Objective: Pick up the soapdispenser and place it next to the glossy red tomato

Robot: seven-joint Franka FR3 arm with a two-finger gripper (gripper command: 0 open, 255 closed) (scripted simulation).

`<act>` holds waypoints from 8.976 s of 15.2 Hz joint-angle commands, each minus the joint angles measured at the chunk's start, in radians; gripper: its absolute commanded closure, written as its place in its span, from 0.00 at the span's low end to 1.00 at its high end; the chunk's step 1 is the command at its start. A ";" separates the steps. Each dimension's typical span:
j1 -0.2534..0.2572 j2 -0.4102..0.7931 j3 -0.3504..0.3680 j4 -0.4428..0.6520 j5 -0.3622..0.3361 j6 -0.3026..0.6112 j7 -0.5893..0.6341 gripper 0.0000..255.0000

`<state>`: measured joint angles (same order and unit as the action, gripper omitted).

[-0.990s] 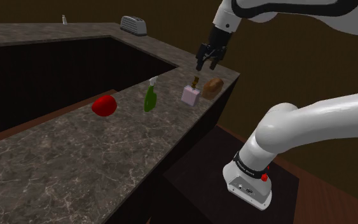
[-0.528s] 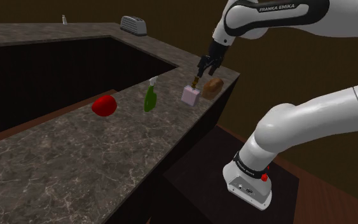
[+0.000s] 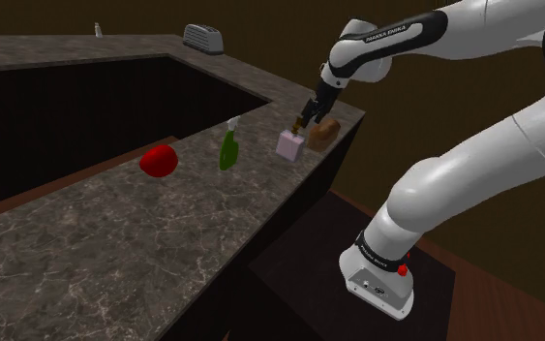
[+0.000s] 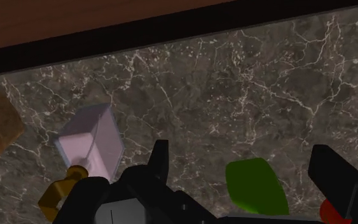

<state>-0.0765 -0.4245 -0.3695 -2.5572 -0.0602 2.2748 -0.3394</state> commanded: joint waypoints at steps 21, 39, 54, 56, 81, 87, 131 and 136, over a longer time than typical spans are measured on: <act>-0.150 0.909 -0.088 0.566 0.735 0.225 -0.939 0.00; -0.217 1.067 -0.017 0.684 0.818 0.259 -1.006 1.00; -0.192 1.007 -0.053 0.671 0.771 0.217 -0.966 1.00; -0.183 0.987 -0.065 0.668 0.755 0.202 -0.952 1.00; -0.105 0.781 -0.178 0.712 0.557 -0.011 -0.784 1.00; -0.095 0.744 -0.195 0.744 0.517 -0.070 -0.749 1.00; 0.287 0.442 0.016 0.628 0.164 -0.089 0.011 1.00; 0.344 0.474 0.068 0.665 0.142 -0.087 0.132 1.00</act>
<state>0.2572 0.0437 -0.3104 -1.9053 0.0862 2.1936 -0.2320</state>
